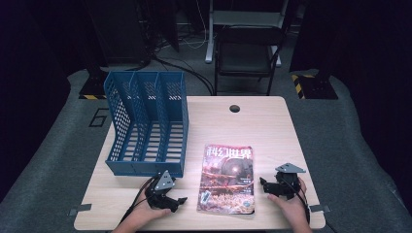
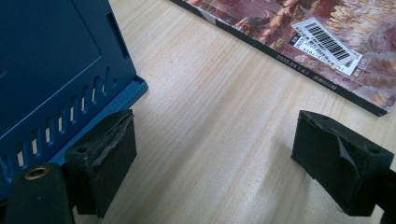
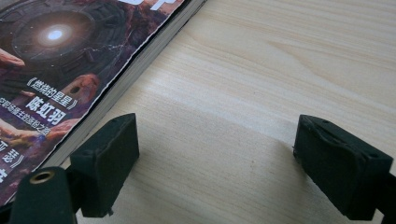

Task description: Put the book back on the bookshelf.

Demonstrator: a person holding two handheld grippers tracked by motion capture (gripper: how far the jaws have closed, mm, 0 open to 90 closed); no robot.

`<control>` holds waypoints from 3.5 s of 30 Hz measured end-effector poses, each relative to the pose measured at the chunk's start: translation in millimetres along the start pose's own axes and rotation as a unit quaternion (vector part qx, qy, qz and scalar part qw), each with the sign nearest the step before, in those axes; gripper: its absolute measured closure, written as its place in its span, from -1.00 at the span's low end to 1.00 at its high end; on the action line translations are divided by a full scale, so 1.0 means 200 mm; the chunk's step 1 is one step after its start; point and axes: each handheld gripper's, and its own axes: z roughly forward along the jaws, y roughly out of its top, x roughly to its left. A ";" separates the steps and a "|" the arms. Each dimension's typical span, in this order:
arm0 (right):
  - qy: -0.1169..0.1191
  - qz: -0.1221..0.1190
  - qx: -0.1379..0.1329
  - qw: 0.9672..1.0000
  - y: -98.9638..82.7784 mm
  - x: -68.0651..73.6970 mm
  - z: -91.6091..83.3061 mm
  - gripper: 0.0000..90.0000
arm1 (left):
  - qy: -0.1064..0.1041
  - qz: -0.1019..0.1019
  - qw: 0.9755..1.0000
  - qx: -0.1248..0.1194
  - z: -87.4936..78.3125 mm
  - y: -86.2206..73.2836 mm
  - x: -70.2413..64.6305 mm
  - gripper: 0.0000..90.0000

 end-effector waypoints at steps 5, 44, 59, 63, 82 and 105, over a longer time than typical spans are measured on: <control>0.000 -0.002 -0.001 1.000 0.00 0.00 0.00 -0.70 | 0.001 -0.001 1.000 0.001 0.00 0.00 0.00 -0.70; 0.038 0.005 0.014 0.999 0.03 0.03 -0.07 -0.11 | -0.029 -0.053 0.998 0.023 -0.06 0.10 -0.04 -0.25; 0.051 0.031 0.007 0.998 0.07 0.15 -0.08 0.03 | -0.045 -0.080 0.996 0.011 -0.01 0.21 -0.12 -0.15; 0.070 0.043 -0.001 0.997 0.08 0.17 -0.07 0.02 | -0.047 -0.095 0.994 0.008 0.04 0.23 -0.13 -0.19; 0.094 0.026 0.012 0.995 0.09 0.26 -0.01 -0.03 | -0.051 -0.070 0.996 0.024 0.16 0.25 -0.21 -0.19; 0.117 0.024 0.032 0.992 0.08 0.33 0.01 0.02 | -0.035 -0.040 0.997 0.054 0.11 0.22 -0.29 -0.23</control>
